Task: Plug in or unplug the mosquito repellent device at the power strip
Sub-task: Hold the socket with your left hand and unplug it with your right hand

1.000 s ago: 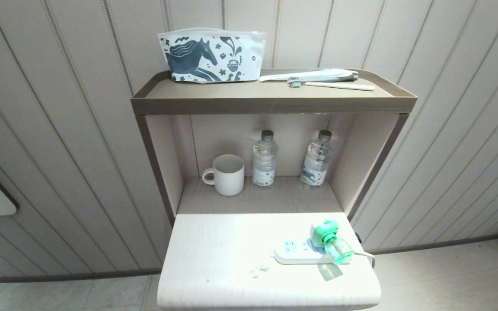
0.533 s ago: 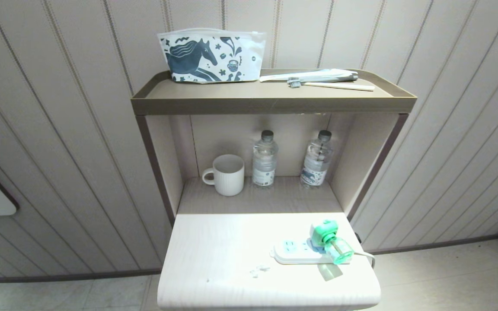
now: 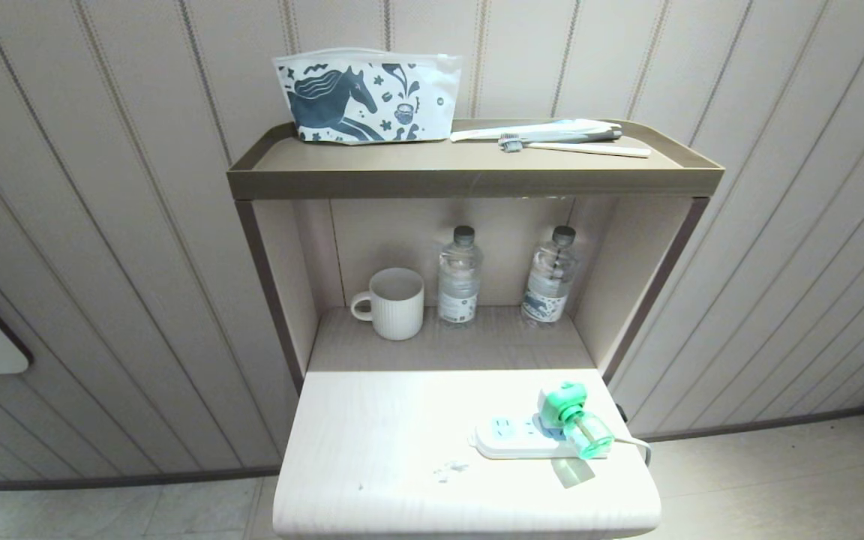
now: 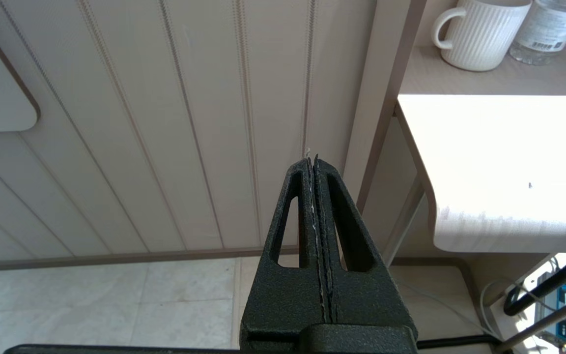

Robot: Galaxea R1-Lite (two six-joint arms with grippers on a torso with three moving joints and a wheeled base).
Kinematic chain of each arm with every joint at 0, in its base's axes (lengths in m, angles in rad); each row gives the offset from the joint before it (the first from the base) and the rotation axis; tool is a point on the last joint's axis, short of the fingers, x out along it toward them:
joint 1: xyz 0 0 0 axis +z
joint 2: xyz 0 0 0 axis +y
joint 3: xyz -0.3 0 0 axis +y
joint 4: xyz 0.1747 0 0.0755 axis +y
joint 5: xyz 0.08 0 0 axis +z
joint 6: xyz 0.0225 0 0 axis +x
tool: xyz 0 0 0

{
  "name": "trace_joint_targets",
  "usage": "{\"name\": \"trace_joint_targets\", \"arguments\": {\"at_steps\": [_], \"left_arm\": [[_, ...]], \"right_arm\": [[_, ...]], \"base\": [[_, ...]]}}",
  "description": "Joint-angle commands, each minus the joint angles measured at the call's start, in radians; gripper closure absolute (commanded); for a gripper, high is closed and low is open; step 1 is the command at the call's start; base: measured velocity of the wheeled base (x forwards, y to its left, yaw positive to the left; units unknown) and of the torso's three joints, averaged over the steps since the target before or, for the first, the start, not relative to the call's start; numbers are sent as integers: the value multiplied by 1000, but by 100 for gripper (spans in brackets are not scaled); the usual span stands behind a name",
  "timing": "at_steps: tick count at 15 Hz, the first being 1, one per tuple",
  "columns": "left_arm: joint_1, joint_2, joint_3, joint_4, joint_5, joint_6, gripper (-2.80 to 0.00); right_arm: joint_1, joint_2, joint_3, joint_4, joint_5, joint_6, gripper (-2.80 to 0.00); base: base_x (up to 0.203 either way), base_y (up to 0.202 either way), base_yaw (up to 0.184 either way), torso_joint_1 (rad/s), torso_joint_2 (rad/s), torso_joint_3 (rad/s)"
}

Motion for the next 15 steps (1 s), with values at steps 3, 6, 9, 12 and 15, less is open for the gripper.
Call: {"name": "trace_joint_targets", "arguments": {"at_steps": [3, 6, 9, 12, 15], "left_arm": [[0, 2, 0, -1, 0, 0, 0], [0, 2, 0, -1, 0, -1, 0], [0, 2, 0, -1, 0, -3, 0], [0, 2, 0, -1, 0, -3, 0], [-1, 2, 0, -1, 0, -3, 0]], "right_arm": [[277, 387, -176, 317, -3, 3, 0], [289, 489, -124, 332, -14, -50, 0], [294, 583, -79, 295, -138, -60, -280], [304, 631, -29, 177, -182, -66, -280], [304, 699, -13, 144, -180, -92, -280]], "base": [[0, 0, 0, 0, 0, 0], [0, 0, 0, 0, 0, 0], [0, 0, 0, 0, 0, 0], [0, 0, 0, 0, 0, 0], [0, 0, 0, 0, 0, 0]]}}
